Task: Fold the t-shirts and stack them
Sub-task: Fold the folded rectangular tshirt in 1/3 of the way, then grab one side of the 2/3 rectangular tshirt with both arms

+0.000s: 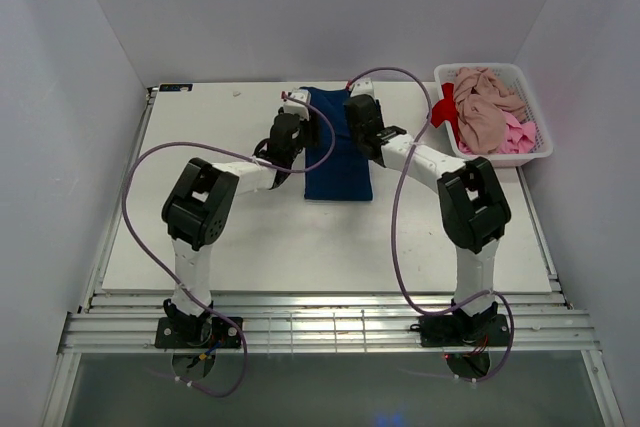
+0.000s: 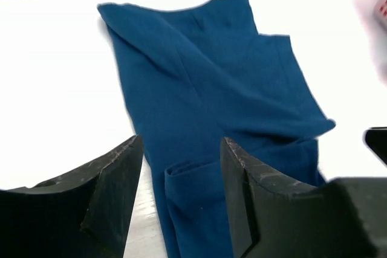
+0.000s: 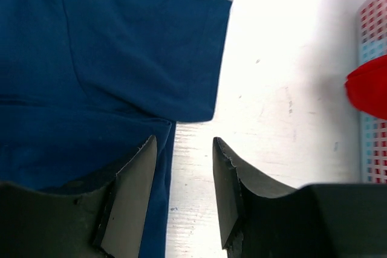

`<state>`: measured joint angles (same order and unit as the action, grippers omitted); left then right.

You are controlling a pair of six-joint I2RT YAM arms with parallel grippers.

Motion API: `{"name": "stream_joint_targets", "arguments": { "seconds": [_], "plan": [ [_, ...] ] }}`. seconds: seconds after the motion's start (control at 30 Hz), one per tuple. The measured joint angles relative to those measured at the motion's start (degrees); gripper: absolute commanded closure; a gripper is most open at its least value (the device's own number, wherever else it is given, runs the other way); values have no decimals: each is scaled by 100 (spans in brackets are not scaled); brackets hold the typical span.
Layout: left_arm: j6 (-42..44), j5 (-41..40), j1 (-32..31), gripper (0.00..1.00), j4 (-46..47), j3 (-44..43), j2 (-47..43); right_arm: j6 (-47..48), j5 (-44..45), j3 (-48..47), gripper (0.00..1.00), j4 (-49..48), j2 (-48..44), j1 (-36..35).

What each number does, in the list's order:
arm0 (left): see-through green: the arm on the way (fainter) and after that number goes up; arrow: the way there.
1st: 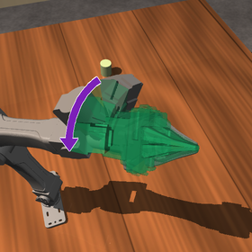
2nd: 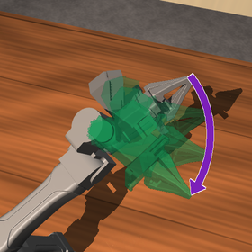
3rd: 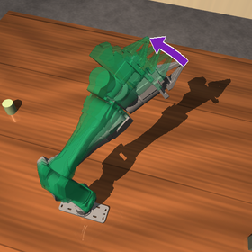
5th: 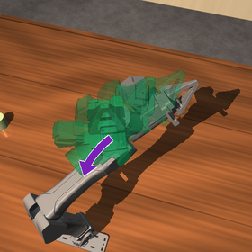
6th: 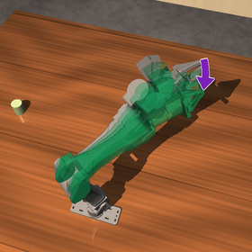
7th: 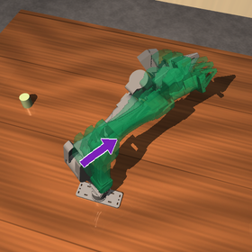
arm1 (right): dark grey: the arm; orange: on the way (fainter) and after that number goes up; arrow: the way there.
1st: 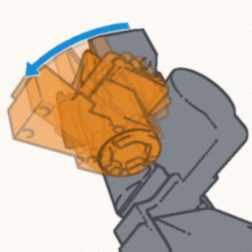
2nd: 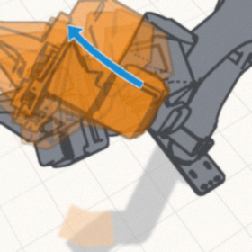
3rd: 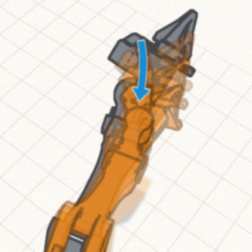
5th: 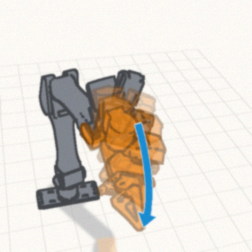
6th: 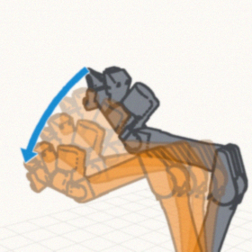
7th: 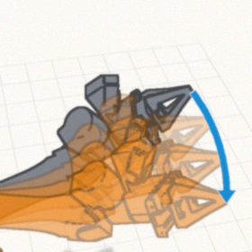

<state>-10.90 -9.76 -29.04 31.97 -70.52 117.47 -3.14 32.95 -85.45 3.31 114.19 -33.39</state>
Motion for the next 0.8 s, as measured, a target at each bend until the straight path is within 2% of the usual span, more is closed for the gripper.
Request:
{"name": "stream_joint_targets", "arguments": {
  "seconds": [0.1,0.27,0.47,0.53,0.8],
  "plan": [
    [7,-142,0,35,-118,57,-372,35,-37,212,52,-37,-531,0],
    [-337,-162,-42,35,-195,813,-1211,-146,-308,756,52,-94,-1322,0],
    [-1029,138,-149,34,-562,1624,-1307,-494,-776,1410,51,-2,-1123,0],
    [-1228,293,-160,33,-767,1821,-1235,-599,-938,1578,47,90,-986,0],
    [-1851,730,-170,28,-922,1976,-1051,-896,-1373,1971,41,129,-859,0]
  ]
}}
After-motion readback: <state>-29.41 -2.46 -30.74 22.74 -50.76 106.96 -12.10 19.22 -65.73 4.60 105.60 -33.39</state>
